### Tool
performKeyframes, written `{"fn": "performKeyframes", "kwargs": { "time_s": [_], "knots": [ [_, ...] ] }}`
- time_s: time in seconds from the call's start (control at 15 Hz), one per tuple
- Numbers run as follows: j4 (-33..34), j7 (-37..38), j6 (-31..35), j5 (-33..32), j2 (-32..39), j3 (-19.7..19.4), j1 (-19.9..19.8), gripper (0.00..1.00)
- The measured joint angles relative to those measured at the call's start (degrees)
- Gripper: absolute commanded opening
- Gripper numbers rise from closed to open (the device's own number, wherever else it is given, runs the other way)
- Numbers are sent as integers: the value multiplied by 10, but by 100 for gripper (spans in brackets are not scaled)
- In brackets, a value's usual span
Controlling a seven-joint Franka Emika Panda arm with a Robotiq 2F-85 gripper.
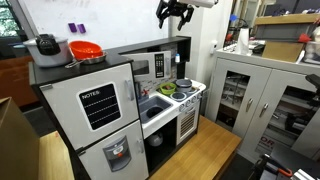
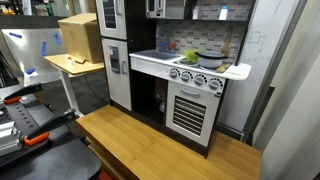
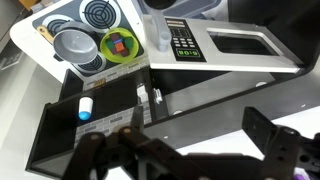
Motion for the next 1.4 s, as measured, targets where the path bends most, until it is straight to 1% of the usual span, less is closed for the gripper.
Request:
{"fn": "performKeyframes", "kwargs": {
  "time_s": [0.13, 0.47, 0.73, 1.0, 1.4],
  "knots": [
    [46, 1, -15, -1, 34, 1, 0, 100],
    [170, 2, -57, -1, 149, -3, -2, 100],
    [238, 9, -97, 0, 223, -12, -6, 100],
    [266, 13, -125, 0, 263, -16, -10, 100],
    [265, 7, -182, 0, 273, -13, -3, 100]
  ]
}}
